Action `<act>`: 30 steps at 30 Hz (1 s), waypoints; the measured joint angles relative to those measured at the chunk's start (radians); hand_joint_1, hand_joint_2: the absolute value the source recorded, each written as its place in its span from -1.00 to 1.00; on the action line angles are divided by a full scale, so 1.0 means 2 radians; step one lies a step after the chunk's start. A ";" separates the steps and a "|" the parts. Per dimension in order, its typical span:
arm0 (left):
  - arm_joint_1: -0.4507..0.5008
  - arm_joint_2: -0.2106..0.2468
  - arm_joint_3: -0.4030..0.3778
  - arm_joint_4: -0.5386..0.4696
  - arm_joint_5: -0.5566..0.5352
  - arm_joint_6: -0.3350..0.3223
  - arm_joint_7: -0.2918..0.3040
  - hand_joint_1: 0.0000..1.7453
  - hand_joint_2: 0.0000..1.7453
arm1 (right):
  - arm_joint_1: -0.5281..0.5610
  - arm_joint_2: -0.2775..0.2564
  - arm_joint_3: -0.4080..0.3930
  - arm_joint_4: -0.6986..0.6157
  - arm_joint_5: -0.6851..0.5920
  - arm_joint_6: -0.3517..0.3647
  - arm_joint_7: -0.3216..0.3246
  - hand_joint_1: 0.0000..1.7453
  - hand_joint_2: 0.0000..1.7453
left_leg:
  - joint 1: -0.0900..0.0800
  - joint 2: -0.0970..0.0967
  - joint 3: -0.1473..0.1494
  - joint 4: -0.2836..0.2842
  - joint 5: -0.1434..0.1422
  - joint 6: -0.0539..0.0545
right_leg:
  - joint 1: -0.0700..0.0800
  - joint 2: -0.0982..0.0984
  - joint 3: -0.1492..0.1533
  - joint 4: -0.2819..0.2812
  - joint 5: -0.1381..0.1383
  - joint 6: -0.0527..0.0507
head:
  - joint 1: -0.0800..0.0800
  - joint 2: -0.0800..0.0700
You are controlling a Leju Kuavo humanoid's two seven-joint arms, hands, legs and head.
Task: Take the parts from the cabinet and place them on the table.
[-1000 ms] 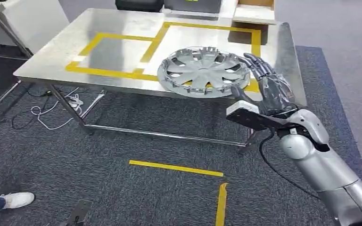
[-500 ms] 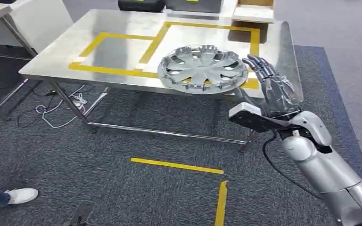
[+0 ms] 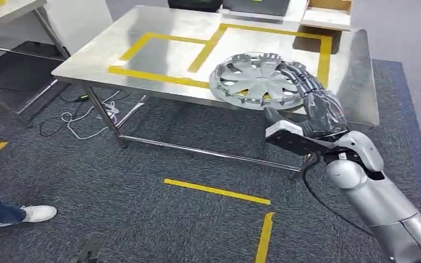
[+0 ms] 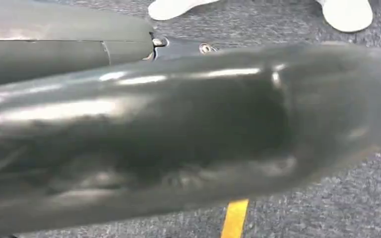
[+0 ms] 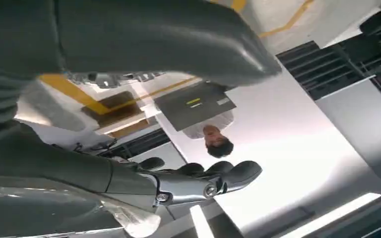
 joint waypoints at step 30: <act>0.001 0.001 0.000 0.000 0.002 0.001 0.000 -1.00 -1.00 | 0.003 -0.006 -0.004 -0.015 0.009 0.001 0.000 -1.00 1.00 | 0.002 -0.007 -0.009 0.002 0.007 0.000 | 0.001 -0.013 -0.014 0.006 0.008 0.001 | -0.001 0.000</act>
